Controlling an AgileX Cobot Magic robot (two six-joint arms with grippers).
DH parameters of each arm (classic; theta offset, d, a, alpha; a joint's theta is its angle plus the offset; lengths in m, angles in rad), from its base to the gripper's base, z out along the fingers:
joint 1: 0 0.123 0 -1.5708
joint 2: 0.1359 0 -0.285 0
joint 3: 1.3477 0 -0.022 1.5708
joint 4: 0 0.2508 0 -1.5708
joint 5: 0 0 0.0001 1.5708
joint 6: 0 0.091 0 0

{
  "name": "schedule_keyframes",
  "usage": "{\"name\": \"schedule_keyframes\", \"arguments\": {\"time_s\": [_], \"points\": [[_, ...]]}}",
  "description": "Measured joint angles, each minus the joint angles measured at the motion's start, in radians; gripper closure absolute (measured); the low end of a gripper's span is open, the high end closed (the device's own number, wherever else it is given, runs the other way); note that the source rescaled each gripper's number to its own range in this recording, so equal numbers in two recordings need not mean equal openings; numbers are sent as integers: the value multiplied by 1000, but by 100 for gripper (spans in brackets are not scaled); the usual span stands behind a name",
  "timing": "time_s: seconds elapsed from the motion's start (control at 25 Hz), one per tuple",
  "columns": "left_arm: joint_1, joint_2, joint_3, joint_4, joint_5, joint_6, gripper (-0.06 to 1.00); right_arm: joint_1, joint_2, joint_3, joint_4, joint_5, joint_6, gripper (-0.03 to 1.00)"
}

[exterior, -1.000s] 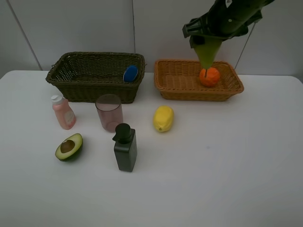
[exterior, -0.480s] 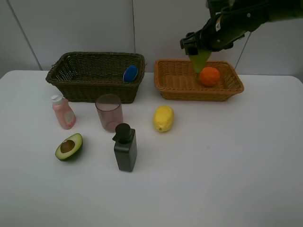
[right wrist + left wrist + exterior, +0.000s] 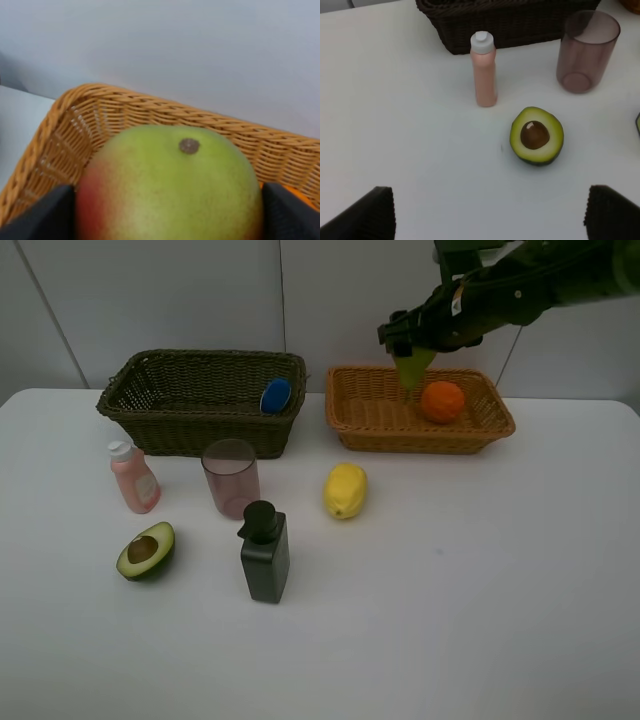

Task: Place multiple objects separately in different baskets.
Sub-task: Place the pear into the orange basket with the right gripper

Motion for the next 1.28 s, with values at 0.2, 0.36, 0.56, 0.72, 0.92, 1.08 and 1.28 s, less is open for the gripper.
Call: {"name": "schedule_keyframes", "arguments": {"time_s": [0.2, 0.36, 0.56, 0.72, 0.92, 1.08, 1.28], "points": [[0, 0, 0, 0, 0, 0, -5, -30, 36, 0, 2, -54, 1, 36], [0, 0, 0, 0, 0, 0, -5, -53, 65, 0, 5, -93, 1, 36], [0, 0, 0, 0, 0, 0, -5, -64, 96, 0, 42, -129, 1, 36], [0, 0, 0, 0, 0, 0, -5, -64, 112, 0, 45, -143, 1, 36], [0, 0, 0, 0, 0, 0, -5, -64, 117, 0, 52, -145, 1, 36], [0, 0, 0, 0, 0, 0, -5, -64, 117, 0, 66, -145, 3, 36], [0, 0, 0, 0, 0, 0, -5, -64, 117, 0, 66, -143, 3, 27]]}}
